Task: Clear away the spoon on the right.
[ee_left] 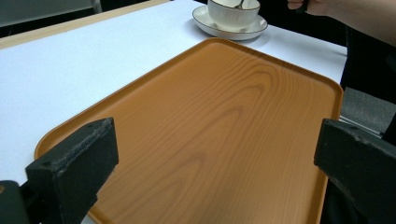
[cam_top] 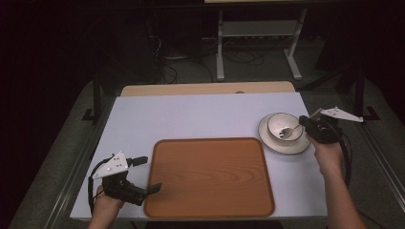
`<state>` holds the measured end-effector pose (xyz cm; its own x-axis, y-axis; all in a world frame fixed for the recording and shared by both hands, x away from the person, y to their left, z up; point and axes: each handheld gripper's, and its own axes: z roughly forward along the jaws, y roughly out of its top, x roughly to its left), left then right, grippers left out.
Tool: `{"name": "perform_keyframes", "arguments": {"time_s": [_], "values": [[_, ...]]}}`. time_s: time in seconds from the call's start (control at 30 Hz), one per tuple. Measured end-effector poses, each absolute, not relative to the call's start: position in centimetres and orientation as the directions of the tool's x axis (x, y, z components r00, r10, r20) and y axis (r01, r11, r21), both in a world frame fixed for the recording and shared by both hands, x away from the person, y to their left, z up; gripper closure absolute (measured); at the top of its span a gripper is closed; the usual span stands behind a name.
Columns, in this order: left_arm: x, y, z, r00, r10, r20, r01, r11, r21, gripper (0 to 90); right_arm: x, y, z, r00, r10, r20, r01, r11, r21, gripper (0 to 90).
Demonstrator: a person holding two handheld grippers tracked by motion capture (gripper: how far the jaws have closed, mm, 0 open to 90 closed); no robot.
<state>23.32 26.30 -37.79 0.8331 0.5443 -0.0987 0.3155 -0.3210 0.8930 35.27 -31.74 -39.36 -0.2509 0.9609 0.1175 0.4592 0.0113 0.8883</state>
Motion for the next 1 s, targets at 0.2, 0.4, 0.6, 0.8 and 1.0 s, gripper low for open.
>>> {"name": "perform_keyframes", "arguments": {"time_s": [0.2,0.4,0.6,0.8,1.0], "values": [[23.3,26.3,-37.8,0.834,0.543,-0.097,0.315,-0.325,0.892,0.0,35.1,-31.6,-38.9,-0.266,0.957,0.113,0.441,0.017,0.897,88.1],[23.3,26.3,-37.8,0.834,0.542,-0.097,0.314,-0.323,0.893,0.0,35.0,-31.3,-38.8,-0.27,0.958,0.101,0.436,0.028,0.9,88.1],[23.3,26.3,-37.8,0.834,0.543,-0.098,0.314,-0.321,0.893,0.0,34.9,-31.5,-38.5,-0.269,0.958,0.097,0.421,0.026,0.907,88.1],[23.4,26.2,-37.8,0.835,0.541,-0.098,0.314,-0.324,0.893,0.0,34.7,-31.5,-38.0,-0.272,0.959,0.078,0.403,0.04,0.914,88.1],[23.3,26.3,-37.8,0.835,0.542,-0.098,0.313,-0.321,0.894,0.0,34.3,-31.4,-36.9,-0.283,0.957,0.062,0.371,0.05,0.927,88.1]]}}
